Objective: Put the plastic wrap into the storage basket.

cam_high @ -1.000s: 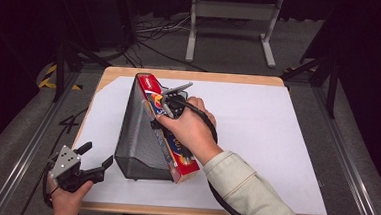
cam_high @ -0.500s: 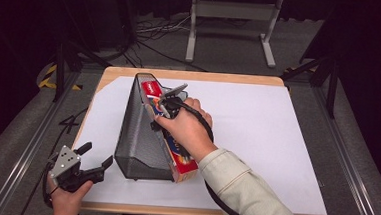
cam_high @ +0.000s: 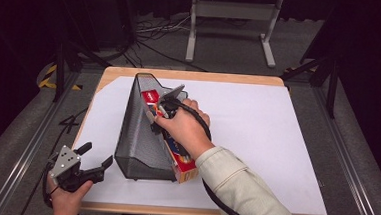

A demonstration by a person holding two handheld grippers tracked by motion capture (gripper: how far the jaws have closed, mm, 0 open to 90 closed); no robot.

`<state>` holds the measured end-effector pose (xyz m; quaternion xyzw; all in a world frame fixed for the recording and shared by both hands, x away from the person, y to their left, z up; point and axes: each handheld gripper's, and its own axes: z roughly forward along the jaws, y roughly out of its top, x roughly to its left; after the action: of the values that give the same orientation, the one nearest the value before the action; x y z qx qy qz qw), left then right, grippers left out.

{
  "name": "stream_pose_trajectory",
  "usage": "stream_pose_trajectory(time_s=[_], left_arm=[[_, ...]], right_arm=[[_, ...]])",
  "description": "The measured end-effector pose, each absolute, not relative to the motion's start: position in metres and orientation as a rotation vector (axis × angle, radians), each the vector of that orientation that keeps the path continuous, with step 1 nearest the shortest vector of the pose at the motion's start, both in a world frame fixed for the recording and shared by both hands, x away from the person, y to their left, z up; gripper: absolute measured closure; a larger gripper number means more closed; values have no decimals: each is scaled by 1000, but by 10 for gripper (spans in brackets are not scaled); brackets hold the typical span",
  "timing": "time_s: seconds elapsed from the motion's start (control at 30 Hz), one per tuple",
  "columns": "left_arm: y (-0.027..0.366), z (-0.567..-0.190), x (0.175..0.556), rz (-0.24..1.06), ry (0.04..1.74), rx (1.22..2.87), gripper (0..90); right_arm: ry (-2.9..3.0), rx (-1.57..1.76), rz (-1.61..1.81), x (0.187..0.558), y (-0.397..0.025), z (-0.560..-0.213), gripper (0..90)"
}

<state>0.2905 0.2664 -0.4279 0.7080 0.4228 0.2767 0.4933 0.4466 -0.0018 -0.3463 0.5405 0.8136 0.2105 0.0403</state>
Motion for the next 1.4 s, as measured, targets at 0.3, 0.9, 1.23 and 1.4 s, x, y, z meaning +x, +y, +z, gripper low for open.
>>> stream_pose_trajectory(time_s=[0.3, 0.9, 1.23, 1.4], left_arm=[[268, -428, 289, 674, 1031, 1714, 155], [269, -428, 288, 678, 1034, 1716, 156], [270, -429, 287, 676, 1040, 1712, 155], [270, -429, 287, 678, 1041, 1716, 155]], right_arm=[[2525, 1680, 590, 453, -1, -352, 373], [2541, 1621, 616, 451, 0, -351, 252], [2526, 1525, 700, 449, -4, -336, 197], [2508, 1477, 781, 447, -9, -323, 186]])
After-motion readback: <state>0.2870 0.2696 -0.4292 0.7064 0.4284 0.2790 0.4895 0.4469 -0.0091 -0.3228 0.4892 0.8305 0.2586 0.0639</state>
